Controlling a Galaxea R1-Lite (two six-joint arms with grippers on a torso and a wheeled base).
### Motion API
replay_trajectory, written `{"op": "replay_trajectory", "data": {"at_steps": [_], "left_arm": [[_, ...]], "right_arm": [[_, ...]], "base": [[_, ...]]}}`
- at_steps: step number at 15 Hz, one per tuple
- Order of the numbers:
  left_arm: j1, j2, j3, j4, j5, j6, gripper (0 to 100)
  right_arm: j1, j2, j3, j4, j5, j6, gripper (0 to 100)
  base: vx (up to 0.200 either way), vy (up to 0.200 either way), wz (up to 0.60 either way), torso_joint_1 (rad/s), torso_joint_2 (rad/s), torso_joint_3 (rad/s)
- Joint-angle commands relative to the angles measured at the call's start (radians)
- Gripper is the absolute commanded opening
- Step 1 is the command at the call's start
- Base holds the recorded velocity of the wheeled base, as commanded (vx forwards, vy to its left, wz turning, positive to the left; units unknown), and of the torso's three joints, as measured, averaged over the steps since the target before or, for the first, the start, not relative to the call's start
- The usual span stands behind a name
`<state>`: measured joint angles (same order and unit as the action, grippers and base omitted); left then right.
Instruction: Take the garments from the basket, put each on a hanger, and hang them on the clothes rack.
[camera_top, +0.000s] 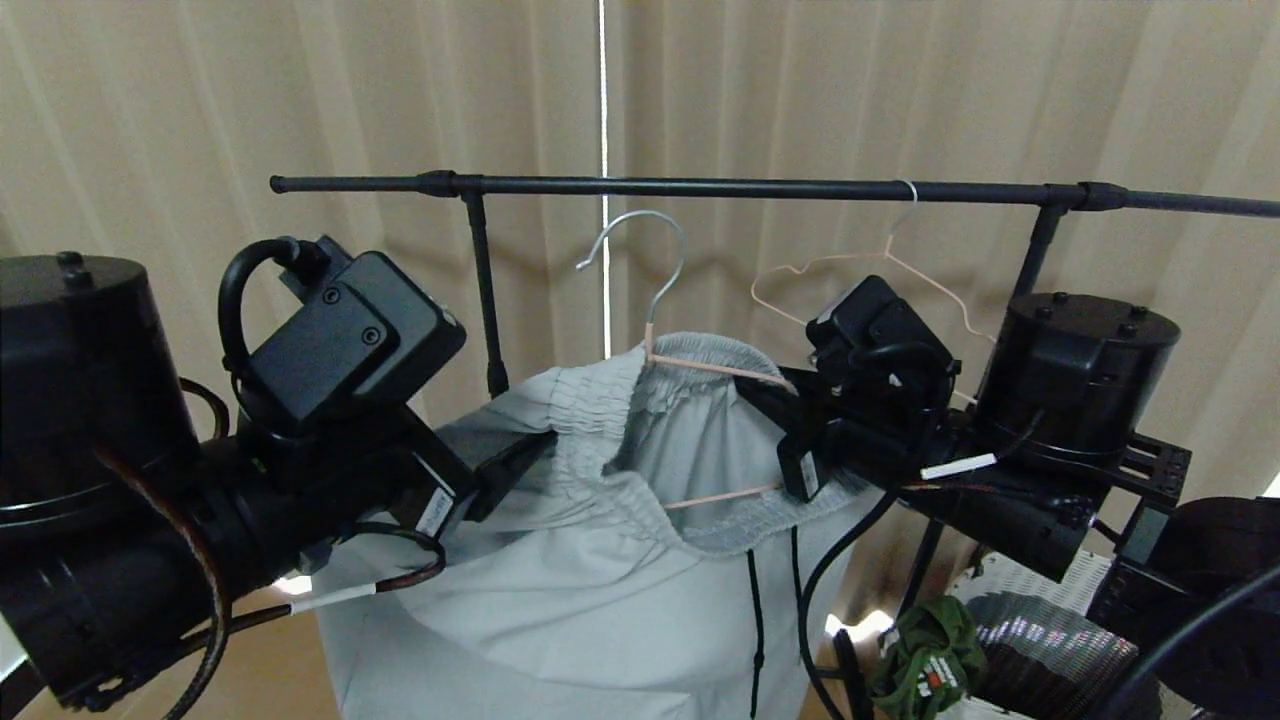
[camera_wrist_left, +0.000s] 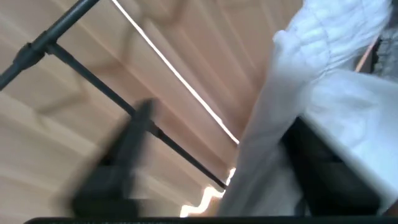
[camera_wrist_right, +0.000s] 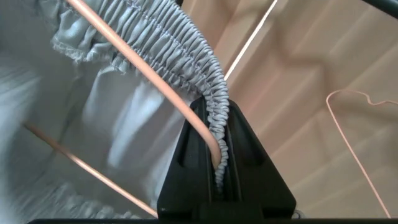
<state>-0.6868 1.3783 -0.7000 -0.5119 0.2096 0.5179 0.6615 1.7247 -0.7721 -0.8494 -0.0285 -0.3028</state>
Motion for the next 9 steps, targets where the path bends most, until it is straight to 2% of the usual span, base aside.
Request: {"op": "replay_trajectory", "data": {"at_steps": [1, 2, 5, 6, 7, 8, 9], "left_arm": [[0.0, -0.042, 0.053, 0.001, -0.002, -0.035, 100], [-0.002, -0.067, 0.089, 0.0, -0.004, -0.039, 100], [-0.002, -0.104, 0.108, 0.0, -0.027, -0.053, 100], [-0.002, -0.14, 0.099, 0.0, -0.088, -0.104, 100], [0.0, -0.157, 0.102, 0.0, -0.09, -0.11, 100], [0.01, -0.173, 0.12, 0.003, -0.088, -0.113, 100], [0.058, -0.18, 0.145, 0.003, -0.088, -0.11, 100]], "right_arm": [[-0.011, -0.031, 0.028, -0.002, 0.001, 0.001, 0], [-0.026, -0.048, 0.042, -0.002, 0.001, -0.001, 0], [-0.068, -0.062, 0.047, 0.001, 0.001, -0.001, 0], [-0.095, -0.07, 0.065, 0.0, -0.021, -0.001, 0], [-0.095, -0.079, 0.073, 0.0, -0.033, -0.001, 0], [-0.099, -0.096, 0.079, 0.0, -0.037, -0.001, 0], [-0.109, -0.114, 0.077, 0.001, -0.037, -0.002, 0]], "base": [[0.0, 0.0, 0.0, 0.0, 0.0, 0.0], [0.0, 0.0, 0.0, 0.0, 0.0, 0.0], [0.0, 0.0, 0.0, 0.0, 0.0, 0.0], [0.0, 0.0, 0.0, 0.0, 0.0, 0.0], [0.0, 0.0, 0.0, 0.0, 0.0, 0.0], [0.0, 0.0, 0.0, 0.0, 0.0, 0.0], [0.0, 0.0, 0.0, 0.0, 0.0, 0.0]]}}
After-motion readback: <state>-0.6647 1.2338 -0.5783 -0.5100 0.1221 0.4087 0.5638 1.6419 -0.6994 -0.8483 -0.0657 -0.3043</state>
